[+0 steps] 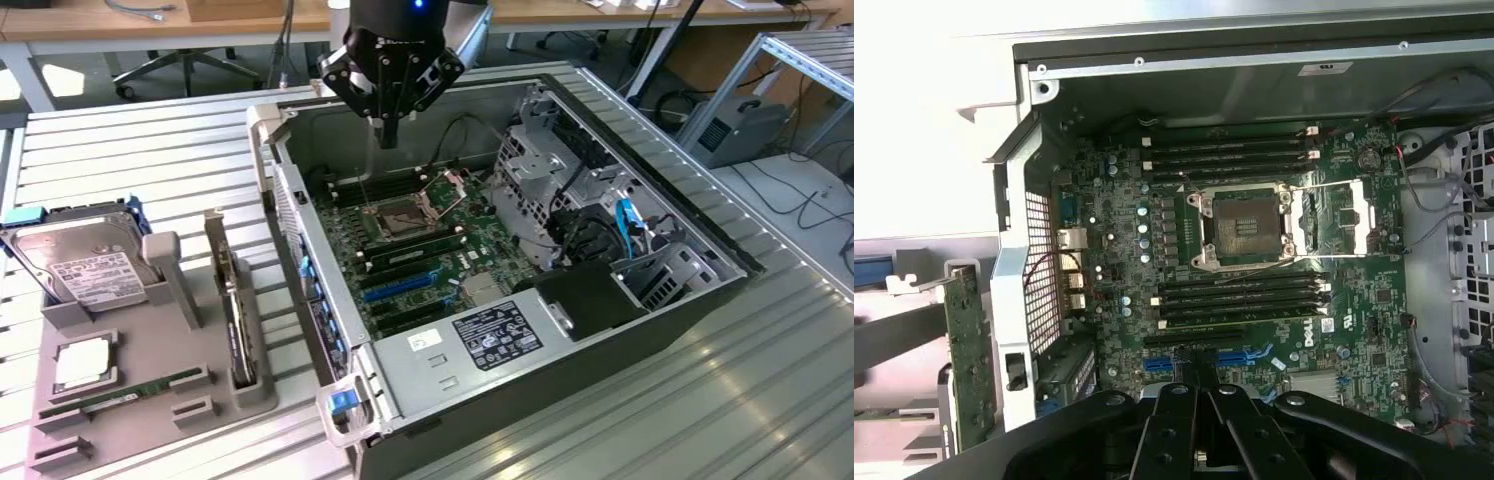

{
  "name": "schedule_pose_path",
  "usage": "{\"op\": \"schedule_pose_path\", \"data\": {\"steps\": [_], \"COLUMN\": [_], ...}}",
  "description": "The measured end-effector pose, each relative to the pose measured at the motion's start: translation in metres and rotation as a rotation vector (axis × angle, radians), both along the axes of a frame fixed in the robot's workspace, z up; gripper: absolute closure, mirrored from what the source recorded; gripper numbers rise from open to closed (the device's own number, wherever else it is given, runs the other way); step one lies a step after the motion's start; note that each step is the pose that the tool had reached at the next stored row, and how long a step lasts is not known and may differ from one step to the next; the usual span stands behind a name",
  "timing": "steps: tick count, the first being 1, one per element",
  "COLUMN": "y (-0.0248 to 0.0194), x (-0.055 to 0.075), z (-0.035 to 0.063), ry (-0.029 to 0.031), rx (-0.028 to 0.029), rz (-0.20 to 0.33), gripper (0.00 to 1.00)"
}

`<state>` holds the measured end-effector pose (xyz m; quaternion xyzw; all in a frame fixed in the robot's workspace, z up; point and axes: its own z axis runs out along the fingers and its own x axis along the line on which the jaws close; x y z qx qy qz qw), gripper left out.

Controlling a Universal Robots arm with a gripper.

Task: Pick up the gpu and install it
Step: 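Reach for the gpu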

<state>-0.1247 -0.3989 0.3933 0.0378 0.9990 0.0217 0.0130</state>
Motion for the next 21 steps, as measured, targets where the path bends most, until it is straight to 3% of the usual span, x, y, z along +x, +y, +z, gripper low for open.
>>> {"op": "schedule_pose_path", "data": {"steps": [2, 4, 21], "y": [0.0000, 0.0000, 0.0000], "x": [0.000, -0.014, -0.022], "z": [0.0000, 0.0000, 0.0000], "ry": [-0.0001, -0.0001, 0.0000], "rx": [0.0001, 0.0000, 0.0001], "rz": [0.000, 0.000, 0.000], "gripper": [0.89, 0.89, 0.89]}}
